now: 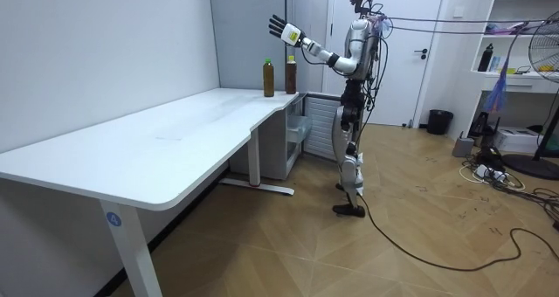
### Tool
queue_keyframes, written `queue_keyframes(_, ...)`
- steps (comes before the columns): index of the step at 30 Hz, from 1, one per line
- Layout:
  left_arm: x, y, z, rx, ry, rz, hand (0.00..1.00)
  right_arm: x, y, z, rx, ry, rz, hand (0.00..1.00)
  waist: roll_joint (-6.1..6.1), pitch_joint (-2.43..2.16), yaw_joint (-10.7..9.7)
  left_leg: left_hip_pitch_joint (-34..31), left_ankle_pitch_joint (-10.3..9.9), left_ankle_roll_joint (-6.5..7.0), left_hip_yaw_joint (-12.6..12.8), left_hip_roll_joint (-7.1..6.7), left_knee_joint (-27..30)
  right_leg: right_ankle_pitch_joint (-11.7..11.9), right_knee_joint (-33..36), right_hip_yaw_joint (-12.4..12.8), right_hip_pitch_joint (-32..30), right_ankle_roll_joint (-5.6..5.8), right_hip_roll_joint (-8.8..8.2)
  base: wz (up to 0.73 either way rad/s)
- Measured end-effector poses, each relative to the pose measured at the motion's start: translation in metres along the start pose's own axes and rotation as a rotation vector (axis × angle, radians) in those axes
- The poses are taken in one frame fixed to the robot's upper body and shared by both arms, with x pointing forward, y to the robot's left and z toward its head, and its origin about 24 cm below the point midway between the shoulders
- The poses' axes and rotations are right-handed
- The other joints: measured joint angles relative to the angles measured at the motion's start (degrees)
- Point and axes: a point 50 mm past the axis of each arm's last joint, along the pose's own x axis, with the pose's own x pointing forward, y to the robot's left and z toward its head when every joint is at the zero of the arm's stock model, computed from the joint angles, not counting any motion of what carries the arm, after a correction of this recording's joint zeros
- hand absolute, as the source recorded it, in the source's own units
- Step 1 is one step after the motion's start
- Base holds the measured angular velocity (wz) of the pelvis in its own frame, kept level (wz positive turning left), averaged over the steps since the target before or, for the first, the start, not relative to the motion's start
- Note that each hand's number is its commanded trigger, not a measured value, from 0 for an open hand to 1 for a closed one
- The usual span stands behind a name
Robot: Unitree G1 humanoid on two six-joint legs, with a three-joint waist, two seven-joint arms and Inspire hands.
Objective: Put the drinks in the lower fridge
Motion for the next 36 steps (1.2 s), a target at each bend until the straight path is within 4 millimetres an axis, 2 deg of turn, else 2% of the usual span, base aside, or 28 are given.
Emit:
queue_keyframes(9, -0.002, -0.014, -0.007, -0.015, 0.060, -0.154, 0.00, 0.000, 0.000, 0.001, -0.032, 0.008, 0.011, 0.00, -0.70, -0.37, -0.08, 0.07, 0.00, 0.00, 0.62, 0.05, 0.02, 0.02, -0.04, 0.94, -0.26, -0.04, 0.14, -0.04)
queue_keyframes(14, -0.002, -0.016, -0.009, -0.017, 0.084, -0.206, 0.00, 0.000, 0.001, 0.000, -0.031, 0.013, 0.030, 0.00, -0.56, -0.65, -0.09, 0.06, 0.00, 0.00, 0.62, 0.07, 0.01, 0.03, -0.08, 1.08, -0.22, -0.04, 0.17, 0.00)
queue_keyframes(15, -0.002, -0.017, -0.010, -0.018, 0.091, -0.219, 0.00, 0.000, 0.001, -0.001, -0.029, 0.018, 0.031, 0.00, -0.83, -0.59, -0.18, 0.11, 0.00, 0.00, 0.62, 0.09, 0.01, 0.04, -0.07, 1.01, -0.11, -0.05, 0.17, 0.00)
queue_keyframes(16, -0.003, -0.018, -0.011, -0.020, 0.099, -0.234, 0.00, 0.000, 0.001, -0.002, -0.027, 0.025, 0.031, 0.00, -0.67, -0.76, -0.22, 0.15, 0.00, 0.00, 0.62, 0.10, 0.01, 0.04, -0.07, 1.00, -0.02, -0.06, 0.17, 0.03)
queue_keyframes(21, -0.005, -0.025, -0.021, -0.034, 0.153, -0.286, 0.00, 0.000, 0.000, -0.001, -0.028, 0.031, 0.020, 0.00, -0.68, -0.70, -0.75, 0.17, 0.00, 0.00, 0.61, 0.10, 0.01, 0.06, -0.08, 0.90, 0.24, -0.07, 0.17, 0.03)
queue_keyframes(28, -0.008, -0.028, -0.030, -0.043, 0.210, -0.336, 0.00, 0.000, -0.001, 0.001, -0.028, 0.035, 0.005, 0.00, -0.38, -0.28, -1.74, -0.39, 0.00, 0.00, 0.74, 0.09, 0.09, 0.09, -0.03, 1.24, -0.32, -0.13, 0.21, 0.00)
queue_keyframes(31, -0.009, -0.030, -0.032, -0.048, 0.226, -0.354, 0.00, 0.000, -0.001, -0.001, -0.026, 0.049, 0.004, 0.00, -0.01, -0.50, -1.78, -0.85, 0.00, 0.00, 0.79, 0.09, 0.09, 0.09, -0.02, 1.24, -0.73, -0.14, 0.25, 0.02)
queue_keyframes(36, -0.009, -0.031, -0.034, -0.051, 0.245, -0.369, 0.00, 0.000, -0.002, -0.001, -0.027, 0.047, -0.010, 0.00, 0.03, -0.53, -1.88, -0.81, 0.00, 0.00, 0.79, 0.12, 0.12, 0.10, -0.03, 1.25, -0.63, -0.14, 0.30, 0.00)
